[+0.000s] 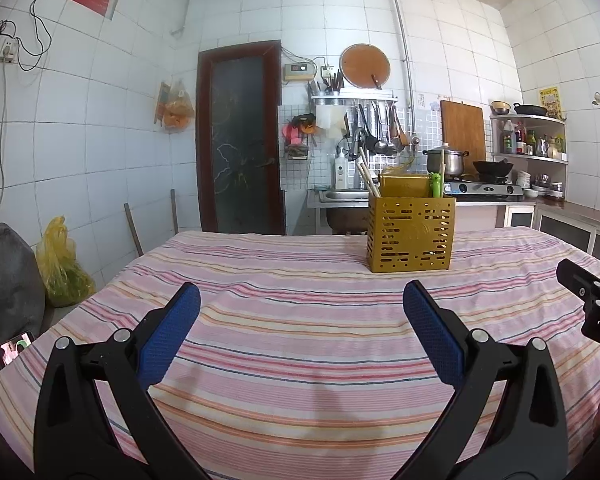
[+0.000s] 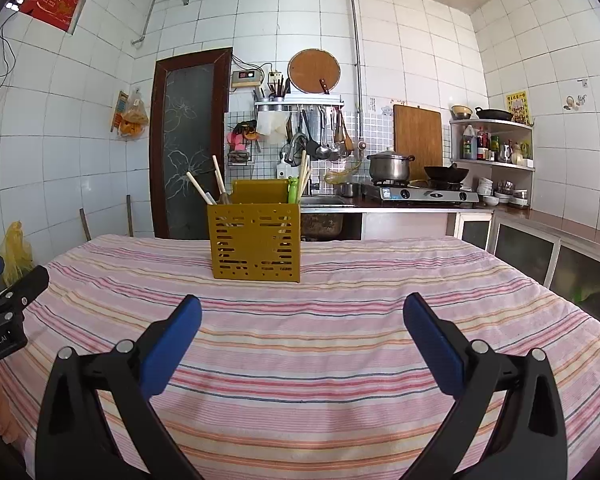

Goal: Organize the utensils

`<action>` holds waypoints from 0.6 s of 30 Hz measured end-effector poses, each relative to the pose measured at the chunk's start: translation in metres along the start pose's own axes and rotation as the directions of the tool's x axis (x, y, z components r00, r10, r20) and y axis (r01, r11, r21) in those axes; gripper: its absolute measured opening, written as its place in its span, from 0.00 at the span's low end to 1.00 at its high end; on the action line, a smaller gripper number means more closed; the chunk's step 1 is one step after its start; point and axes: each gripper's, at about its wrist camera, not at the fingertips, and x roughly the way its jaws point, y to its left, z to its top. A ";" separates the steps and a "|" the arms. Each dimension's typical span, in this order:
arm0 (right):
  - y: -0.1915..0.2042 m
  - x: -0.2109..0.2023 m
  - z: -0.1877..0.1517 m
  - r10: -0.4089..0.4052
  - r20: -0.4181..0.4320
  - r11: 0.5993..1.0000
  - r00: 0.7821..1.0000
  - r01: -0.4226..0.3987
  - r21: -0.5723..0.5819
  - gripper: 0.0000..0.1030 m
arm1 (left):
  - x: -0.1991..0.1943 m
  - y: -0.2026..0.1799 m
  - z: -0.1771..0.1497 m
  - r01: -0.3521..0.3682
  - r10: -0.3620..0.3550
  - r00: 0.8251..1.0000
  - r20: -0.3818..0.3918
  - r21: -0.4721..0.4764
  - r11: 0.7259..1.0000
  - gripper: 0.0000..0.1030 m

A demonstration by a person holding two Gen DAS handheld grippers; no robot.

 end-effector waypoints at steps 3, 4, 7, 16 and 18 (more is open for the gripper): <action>0.000 0.000 0.000 -0.001 -0.001 1.000 1.000 0.001 -0.001 0.96 | 0.000 0.001 -0.001 0.002 -0.002 1.000 -0.003 -0.004 1.000 0.95; 0.000 0.000 0.000 -0.002 0.000 1.000 1.000 0.002 -0.002 0.96 | 0.000 0.001 -0.001 0.003 -0.003 1.000 -0.001 -0.004 1.000 0.95; 0.000 -0.001 0.001 -0.003 0.002 1.000 1.000 0.003 -0.006 0.96 | -0.001 0.000 -0.001 0.004 -0.004 1.000 0.008 0.004 1.000 0.95; 0.001 -0.001 0.001 -0.005 0.004 1.000 1.000 0.005 -0.006 0.96 | -0.002 0.000 -0.002 0.006 -0.006 1.000 0.008 0.005 1.000 0.95; 0.000 -0.002 0.001 -0.005 0.005 1.000 1.000 0.005 -0.006 0.96 | -0.002 0.000 -0.002 0.006 -0.006 1.000 0.008 0.005 1.000 0.95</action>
